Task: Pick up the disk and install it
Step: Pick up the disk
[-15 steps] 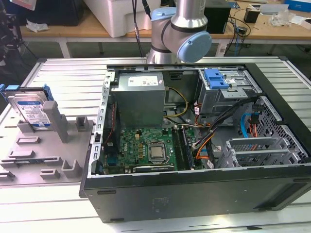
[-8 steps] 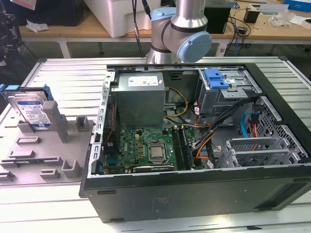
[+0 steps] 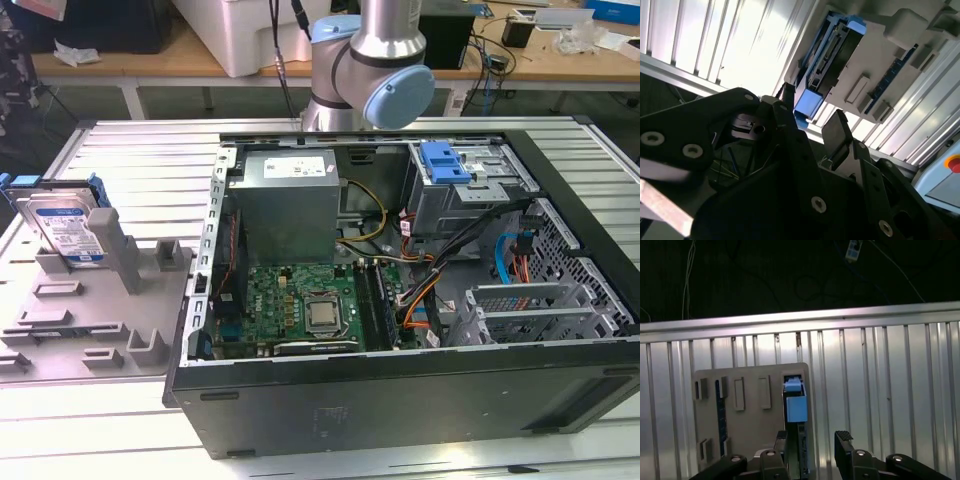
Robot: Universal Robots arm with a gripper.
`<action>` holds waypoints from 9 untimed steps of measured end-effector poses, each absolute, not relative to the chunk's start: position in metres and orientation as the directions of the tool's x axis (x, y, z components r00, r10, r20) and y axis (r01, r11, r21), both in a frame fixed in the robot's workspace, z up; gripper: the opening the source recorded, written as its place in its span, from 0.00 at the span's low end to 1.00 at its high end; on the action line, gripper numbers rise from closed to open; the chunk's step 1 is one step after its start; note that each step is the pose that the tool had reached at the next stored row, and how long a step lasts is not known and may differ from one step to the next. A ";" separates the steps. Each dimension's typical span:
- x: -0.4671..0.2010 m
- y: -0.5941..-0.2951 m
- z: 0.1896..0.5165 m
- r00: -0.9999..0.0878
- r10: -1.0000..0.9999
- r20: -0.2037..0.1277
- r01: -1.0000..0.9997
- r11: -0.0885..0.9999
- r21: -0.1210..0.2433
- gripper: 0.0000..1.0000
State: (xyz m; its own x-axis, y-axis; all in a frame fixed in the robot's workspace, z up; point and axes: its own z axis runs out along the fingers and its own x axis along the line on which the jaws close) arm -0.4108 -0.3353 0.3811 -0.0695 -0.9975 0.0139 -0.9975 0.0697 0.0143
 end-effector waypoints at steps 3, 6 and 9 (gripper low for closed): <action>-0.413 -0.336 0.379 -0.069 -0.997 0.014 -0.997 0.070 0.014 0.50; -0.413 -0.338 0.376 -0.069 -0.998 0.014 -0.998 0.069 0.014 0.50; -0.414 -0.339 0.374 -0.067 -0.998 0.014 -0.998 0.067 0.014 0.50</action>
